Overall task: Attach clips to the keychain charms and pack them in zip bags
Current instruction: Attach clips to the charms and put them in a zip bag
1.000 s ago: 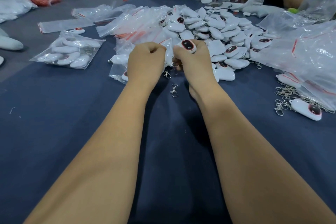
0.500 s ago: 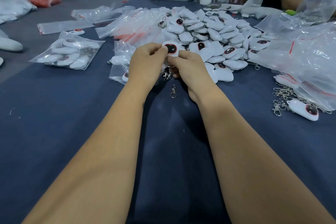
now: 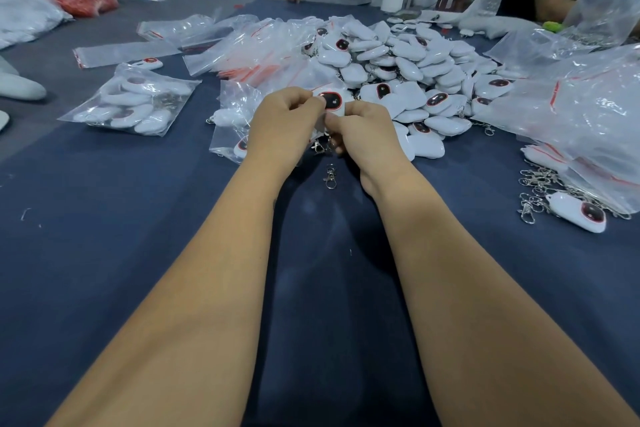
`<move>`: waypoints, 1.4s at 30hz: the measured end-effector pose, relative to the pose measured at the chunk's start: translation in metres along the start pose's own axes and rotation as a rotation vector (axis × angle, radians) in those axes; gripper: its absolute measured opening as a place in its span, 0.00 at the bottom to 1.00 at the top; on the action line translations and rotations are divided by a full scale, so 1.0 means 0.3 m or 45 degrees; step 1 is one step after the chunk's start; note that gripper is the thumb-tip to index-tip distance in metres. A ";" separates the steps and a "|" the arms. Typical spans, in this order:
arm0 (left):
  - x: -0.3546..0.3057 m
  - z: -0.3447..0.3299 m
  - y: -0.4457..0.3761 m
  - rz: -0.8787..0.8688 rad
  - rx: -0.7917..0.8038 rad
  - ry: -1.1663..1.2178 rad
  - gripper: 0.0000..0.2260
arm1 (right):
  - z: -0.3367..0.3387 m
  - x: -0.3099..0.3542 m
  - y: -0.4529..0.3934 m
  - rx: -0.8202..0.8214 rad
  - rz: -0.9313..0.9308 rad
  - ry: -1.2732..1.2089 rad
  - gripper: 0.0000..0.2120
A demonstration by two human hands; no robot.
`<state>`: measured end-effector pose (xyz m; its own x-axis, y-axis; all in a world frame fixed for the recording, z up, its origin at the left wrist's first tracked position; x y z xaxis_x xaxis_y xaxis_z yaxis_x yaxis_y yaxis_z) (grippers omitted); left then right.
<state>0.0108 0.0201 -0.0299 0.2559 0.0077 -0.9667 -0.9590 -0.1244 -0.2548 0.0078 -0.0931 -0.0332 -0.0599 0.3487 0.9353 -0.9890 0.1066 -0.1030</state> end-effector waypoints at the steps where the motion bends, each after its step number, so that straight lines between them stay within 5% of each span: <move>1: 0.000 -0.001 -0.001 0.000 0.000 -0.007 0.10 | 0.000 0.000 0.001 0.003 0.005 -0.004 0.08; 12: 0.006 0.003 -0.006 0.013 0.033 -0.028 0.08 | 0.003 0.008 0.009 0.026 0.033 -0.272 0.09; 42: 0.014 -0.001 -0.010 -0.039 0.021 -0.138 0.06 | 0.015 0.011 0.017 -0.010 0.045 -0.160 0.09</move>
<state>0.0147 0.0201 -0.0331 0.2710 0.1186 -0.9552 -0.9530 -0.1064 -0.2836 0.0019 -0.0956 -0.0290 -0.1116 0.2331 0.9660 -0.9849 0.1035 -0.1387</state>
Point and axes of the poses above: each hand's wrist, its own y-axis away from the middle knuckle, its own z-axis out of the back of the hand, x = y × z, the point moved 1 cm from there along -y, towards the middle knuckle, and after that the axes turned 14 degrees about y, right-handed, at the moved point
